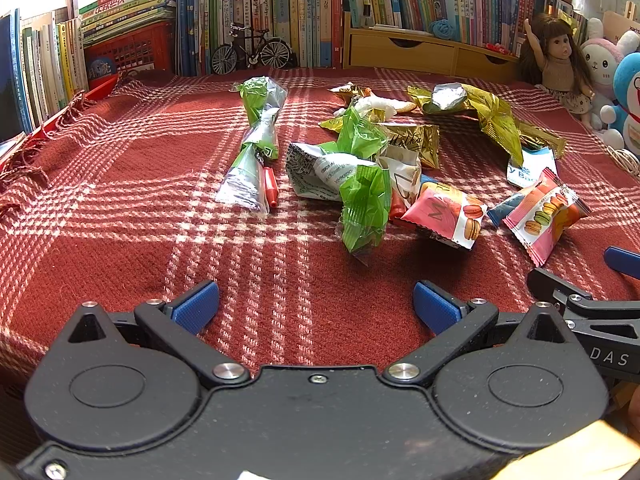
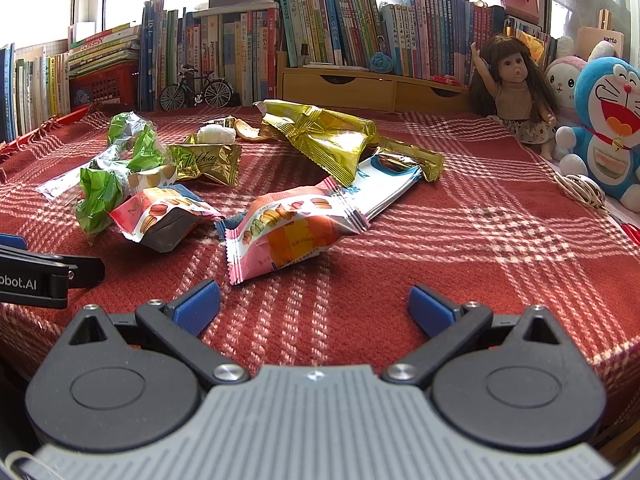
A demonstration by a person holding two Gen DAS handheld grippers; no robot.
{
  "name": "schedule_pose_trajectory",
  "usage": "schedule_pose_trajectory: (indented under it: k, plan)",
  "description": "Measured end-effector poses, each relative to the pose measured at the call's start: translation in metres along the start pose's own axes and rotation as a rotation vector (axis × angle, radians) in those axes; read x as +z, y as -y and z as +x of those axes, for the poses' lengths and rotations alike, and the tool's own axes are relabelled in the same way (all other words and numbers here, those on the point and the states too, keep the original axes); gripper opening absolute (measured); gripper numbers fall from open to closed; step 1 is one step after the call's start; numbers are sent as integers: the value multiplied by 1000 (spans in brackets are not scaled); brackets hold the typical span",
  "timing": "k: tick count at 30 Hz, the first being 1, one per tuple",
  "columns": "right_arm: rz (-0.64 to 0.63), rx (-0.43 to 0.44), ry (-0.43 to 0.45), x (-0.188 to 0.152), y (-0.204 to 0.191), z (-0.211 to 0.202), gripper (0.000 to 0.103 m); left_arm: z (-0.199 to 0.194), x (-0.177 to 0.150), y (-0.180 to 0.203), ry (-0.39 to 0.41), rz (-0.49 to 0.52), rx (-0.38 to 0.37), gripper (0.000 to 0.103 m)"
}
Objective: Collect trash
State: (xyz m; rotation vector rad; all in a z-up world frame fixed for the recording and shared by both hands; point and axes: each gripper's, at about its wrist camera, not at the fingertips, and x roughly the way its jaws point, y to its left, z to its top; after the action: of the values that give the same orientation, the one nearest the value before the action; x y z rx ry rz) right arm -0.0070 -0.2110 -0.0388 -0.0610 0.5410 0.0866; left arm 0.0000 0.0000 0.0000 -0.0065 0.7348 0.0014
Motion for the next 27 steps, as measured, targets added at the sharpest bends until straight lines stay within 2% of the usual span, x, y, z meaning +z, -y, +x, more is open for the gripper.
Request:
schedule_pose_trajectory:
  k: [7, 14, 18, 23, 27]
  plan:
    - [5, 0, 6, -1, 0, 1, 103, 0, 1, 3, -2, 3, -4, 103]
    - [5, 1, 52, -8, 1, -4, 103, -2, -2, -2, 20, 15, -18, 103]
    - [9, 9, 37, -4, 2, -2, 103, -2, 0, -2, 14, 15, -18, 103]
    - [-20, 56, 42, 0, 4, -6, 103, -8, 6, -4, 32, 16, -57, 102]
    - [-70, 98, 72, 5, 0, -10, 103, -19, 14, -4, 82, 7, -89, 100]
